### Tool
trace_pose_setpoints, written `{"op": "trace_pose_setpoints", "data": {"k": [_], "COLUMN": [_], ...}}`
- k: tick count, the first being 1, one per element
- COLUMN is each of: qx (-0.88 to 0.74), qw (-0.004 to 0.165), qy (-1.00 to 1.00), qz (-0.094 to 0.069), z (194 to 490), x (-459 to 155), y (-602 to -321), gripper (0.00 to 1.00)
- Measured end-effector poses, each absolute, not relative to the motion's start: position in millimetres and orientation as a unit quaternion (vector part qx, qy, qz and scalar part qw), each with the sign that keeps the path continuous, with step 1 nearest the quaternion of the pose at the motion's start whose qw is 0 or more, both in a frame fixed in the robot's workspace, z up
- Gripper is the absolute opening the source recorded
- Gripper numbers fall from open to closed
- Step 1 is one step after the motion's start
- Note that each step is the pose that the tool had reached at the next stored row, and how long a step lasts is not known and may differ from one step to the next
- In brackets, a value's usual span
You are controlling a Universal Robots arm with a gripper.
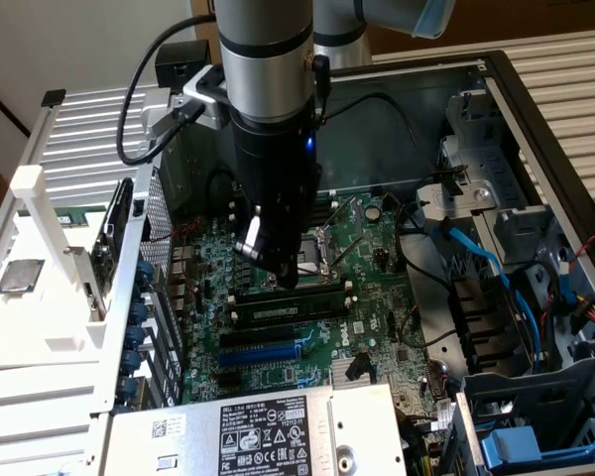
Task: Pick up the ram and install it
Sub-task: 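Press down the ram until it locks into place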
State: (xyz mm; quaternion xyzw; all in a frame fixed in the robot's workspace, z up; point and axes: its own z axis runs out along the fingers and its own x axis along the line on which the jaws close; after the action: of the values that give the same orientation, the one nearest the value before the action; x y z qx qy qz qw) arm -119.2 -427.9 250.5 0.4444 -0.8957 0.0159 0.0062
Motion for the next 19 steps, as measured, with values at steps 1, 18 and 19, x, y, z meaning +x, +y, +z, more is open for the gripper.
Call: {"op": "trace_pose_setpoints", "data": {"k": [1,18,19], "qx": [0.437,0.277,0.271], "qw": [0.006,0.006,0.006], "qy": [-0.899,-0.961,-0.963], "qz": [0.016,0.013,0.013], "z": [250.5,247.5,247.5], "x": [-119.2,-119.2,-119.2], "y": [-427.9,-427.8,-427.8], "gripper": [0.10,0.10,0.10]}}
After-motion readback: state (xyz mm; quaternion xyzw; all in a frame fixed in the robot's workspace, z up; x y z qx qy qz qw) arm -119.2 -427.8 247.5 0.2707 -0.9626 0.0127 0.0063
